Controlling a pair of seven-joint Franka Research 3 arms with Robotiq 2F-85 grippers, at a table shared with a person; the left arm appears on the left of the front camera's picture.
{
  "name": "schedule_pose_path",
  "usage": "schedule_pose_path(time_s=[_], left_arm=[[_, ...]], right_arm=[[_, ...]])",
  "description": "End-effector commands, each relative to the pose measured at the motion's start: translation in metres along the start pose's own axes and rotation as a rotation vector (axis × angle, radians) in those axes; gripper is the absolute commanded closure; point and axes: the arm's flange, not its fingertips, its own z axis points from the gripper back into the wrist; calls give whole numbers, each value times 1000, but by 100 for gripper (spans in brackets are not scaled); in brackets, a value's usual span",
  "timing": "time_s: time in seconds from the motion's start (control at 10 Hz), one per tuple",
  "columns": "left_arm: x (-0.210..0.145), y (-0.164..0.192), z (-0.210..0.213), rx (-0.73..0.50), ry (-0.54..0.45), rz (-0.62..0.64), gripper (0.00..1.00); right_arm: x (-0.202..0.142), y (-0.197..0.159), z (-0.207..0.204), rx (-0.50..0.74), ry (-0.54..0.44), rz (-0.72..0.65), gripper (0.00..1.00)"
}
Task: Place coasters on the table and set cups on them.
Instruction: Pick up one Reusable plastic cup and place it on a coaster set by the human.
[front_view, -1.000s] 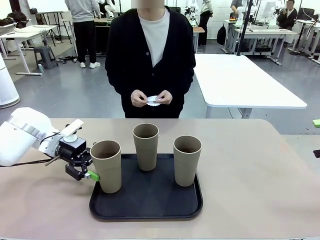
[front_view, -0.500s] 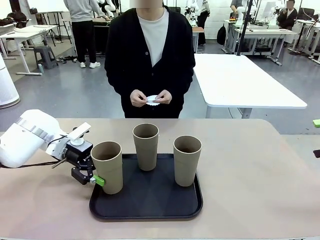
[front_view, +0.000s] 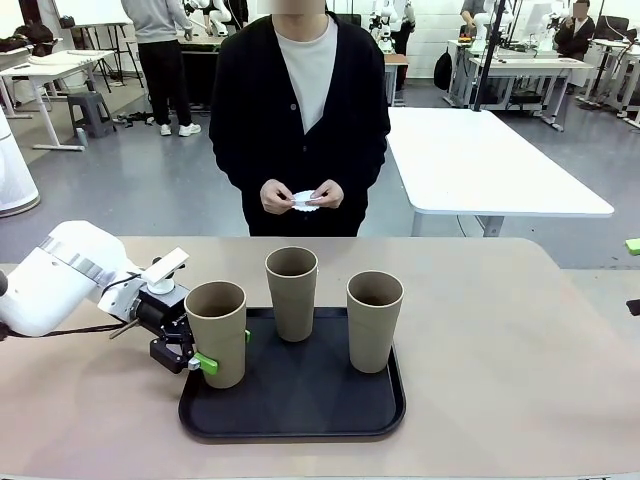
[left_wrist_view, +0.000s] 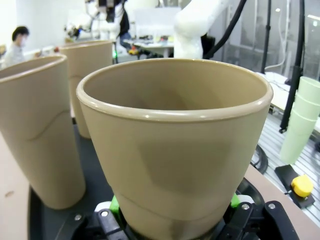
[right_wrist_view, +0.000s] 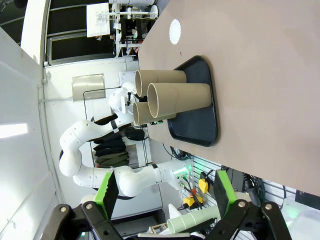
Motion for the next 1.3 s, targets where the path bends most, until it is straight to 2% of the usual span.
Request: schedule_pose_path(time_s=[0.0, 0.2, 0.3, 0.6, 0.8, 1.0, 1.2], left_arm=[[1, 0, 2, -19, -9, -30, 100], [8, -4, 4, -19, 8, -28, 100], [24, -10, 7, 13, 16, -33, 74], [117, -17, 42, 178, 59, -9, 74], [170, -16, 61, 235, 19, 18, 74], [201, -11, 77, 318, -19, 23, 74], [209, -10, 86, 330, -60, 33, 74]], right_arm=[[2, 0, 0, 16, -1, 4, 0], [2, 0, 0, 16, -1, 4, 0], [2, 0, 0, 16, -1, 4, 0], [2, 0, 0, 16, -1, 4, 0], [2, 0, 0, 16, -1, 4, 0], [2, 0, 0, 16, -1, 4, 0], [2, 0, 0, 16, -1, 4, 0]])
